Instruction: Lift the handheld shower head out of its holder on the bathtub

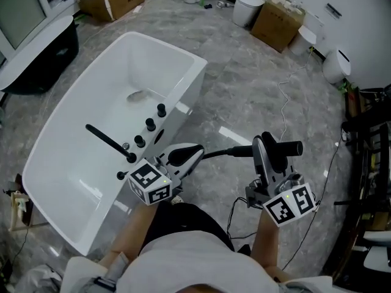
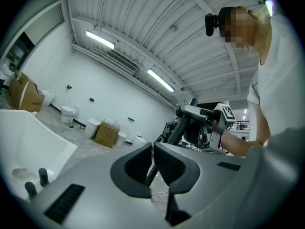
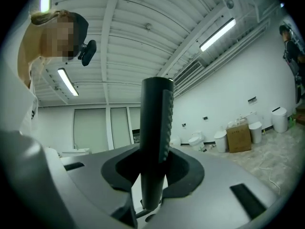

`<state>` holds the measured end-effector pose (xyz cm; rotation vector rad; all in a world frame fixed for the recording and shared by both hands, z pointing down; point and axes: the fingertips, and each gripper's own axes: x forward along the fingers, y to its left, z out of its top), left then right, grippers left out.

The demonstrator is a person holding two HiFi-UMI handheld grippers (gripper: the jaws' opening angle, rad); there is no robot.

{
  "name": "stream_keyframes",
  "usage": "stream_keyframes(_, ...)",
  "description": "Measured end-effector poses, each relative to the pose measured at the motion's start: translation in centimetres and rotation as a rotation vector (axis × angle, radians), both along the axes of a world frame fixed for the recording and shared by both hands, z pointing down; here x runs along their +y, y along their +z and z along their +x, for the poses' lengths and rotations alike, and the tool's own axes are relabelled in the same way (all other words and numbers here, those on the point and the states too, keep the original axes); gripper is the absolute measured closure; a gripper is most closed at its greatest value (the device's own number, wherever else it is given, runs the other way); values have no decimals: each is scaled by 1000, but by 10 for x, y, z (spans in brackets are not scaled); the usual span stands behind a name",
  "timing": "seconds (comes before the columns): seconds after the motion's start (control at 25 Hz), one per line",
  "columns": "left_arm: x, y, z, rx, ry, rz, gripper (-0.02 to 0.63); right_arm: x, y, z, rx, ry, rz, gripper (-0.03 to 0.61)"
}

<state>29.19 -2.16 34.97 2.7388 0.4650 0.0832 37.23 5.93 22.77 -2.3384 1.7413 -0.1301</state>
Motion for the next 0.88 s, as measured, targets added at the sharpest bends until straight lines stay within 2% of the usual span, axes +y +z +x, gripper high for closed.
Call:
stream_keyframes(0.4,68,17,42,-14,146,-6,594,89,27,42,-96,169,31,463)
stream_keyframes(0.6,90,19,57,-27,200,-4,594,124,29,59,-46,276,-7,463)
stream_keyframes(0.8,106,18,68,-33,256,3,594,161,26,78,-130,358,96,463)
stream_keyframes(0.88,112,18,70,-33,279,8,594,172,27,80,-135,394,105,463)
